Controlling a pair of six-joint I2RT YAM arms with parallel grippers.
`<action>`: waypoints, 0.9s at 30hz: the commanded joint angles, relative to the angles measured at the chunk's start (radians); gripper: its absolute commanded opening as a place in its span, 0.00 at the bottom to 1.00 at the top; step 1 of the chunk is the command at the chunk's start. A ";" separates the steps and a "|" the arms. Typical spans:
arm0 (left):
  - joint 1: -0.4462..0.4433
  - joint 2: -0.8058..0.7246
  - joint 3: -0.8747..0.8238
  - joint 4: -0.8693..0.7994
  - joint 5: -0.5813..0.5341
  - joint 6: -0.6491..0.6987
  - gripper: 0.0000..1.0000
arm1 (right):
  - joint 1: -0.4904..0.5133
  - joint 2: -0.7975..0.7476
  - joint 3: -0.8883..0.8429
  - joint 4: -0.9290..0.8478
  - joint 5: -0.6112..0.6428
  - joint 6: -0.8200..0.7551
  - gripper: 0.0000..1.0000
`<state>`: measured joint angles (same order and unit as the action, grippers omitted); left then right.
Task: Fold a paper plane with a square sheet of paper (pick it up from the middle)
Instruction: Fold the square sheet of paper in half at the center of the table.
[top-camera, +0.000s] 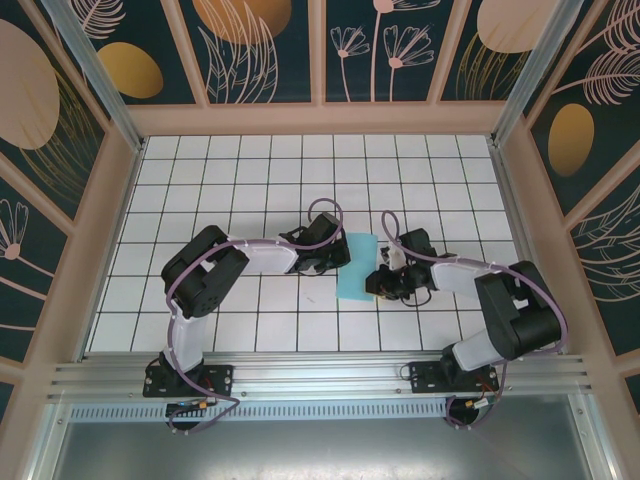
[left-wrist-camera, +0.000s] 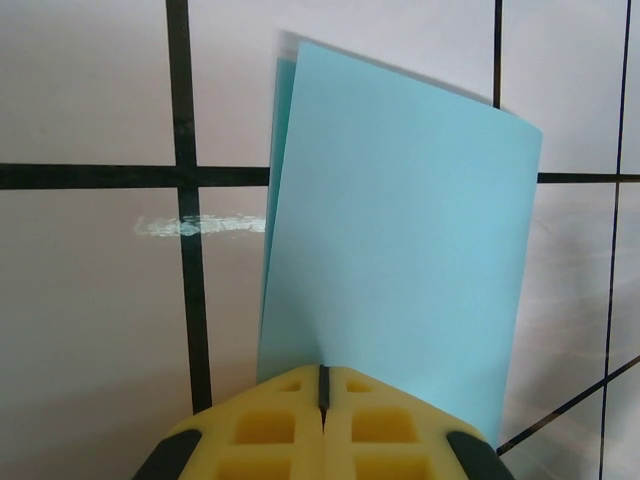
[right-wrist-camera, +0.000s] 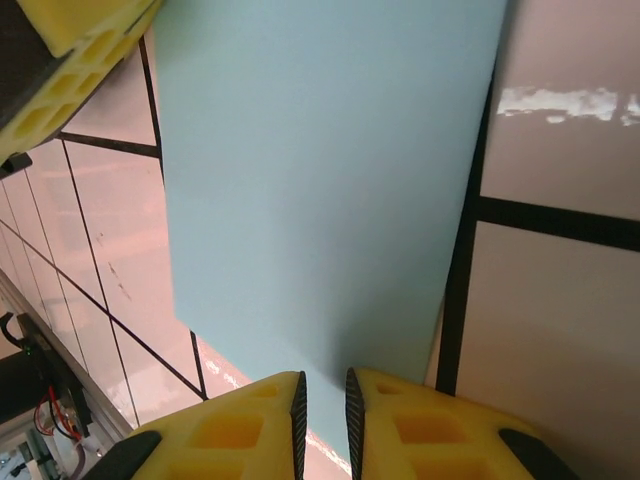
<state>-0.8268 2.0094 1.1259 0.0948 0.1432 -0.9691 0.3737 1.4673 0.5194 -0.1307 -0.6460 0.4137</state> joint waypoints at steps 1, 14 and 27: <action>-0.006 0.057 -0.037 -0.122 -0.001 0.023 0.00 | 0.007 -0.062 -0.014 -0.051 0.033 0.019 0.21; -0.005 0.060 -0.040 -0.111 0.006 0.022 0.00 | 0.047 -0.047 -0.049 -0.030 0.036 0.037 0.23; -0.006 0.056 -0.053 -0.115 -0.003 0.026 0.00 | -0.092 -0.018 0.179 0.013 0.048 0.037 0.23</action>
<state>-0.8268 2.0094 1.1217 0.1013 0.1452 -0.9684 0.3161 1.3895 0.6456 -0.1638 -0.5949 0.4519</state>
